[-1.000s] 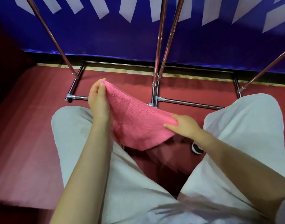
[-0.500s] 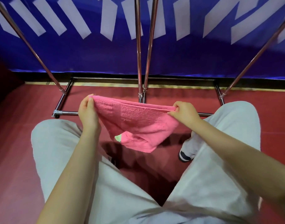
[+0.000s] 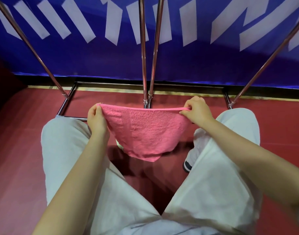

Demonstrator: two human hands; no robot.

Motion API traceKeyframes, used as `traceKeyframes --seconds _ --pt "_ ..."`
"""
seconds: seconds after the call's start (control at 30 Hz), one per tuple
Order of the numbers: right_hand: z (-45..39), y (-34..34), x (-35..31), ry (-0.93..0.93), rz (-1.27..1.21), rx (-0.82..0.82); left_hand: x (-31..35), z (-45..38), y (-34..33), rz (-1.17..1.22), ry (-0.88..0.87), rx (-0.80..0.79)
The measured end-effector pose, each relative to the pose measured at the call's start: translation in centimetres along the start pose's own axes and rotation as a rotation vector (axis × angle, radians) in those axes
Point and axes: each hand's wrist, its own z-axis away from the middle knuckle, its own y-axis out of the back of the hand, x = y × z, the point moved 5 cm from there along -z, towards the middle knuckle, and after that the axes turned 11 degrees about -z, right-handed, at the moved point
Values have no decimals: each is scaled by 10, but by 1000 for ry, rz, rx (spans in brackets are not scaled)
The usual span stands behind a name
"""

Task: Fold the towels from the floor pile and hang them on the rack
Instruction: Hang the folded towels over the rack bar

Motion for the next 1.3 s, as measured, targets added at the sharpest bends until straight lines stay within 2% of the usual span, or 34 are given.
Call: traceKeyframes --seconds 0.23,0.37,0.57,0.73,0.83,0.97,1.1,1.2,1.3 --pt "7 6 10 -66 -506 95 0 -2 0 -30 -32 15" --pt "10 3 18 -174 -753 163 9 0 -5 -93 -132 -8" --pt "8 -2 29 -291 -827 247 32 13 -14 -358 -467 -6" --pt "7 4 26 -262 -816 324 49 13 -14 -656 -728 88" --pt "7 6 23 -217 -786 320 49 9 -8 -691 -703 150" --pt "6 2 19 -188 -682 241 41 3 0 -560 -600 133" --pt "4 -6 14 -166 -644 152 26 -10 4 -418 -416 97" --pt "3 -4 14 -172 -677 161 24 -14 5 -353 -365 55" --pt "2 -3 17 -210 -843 208 26 -13 3 -353 -369 45"
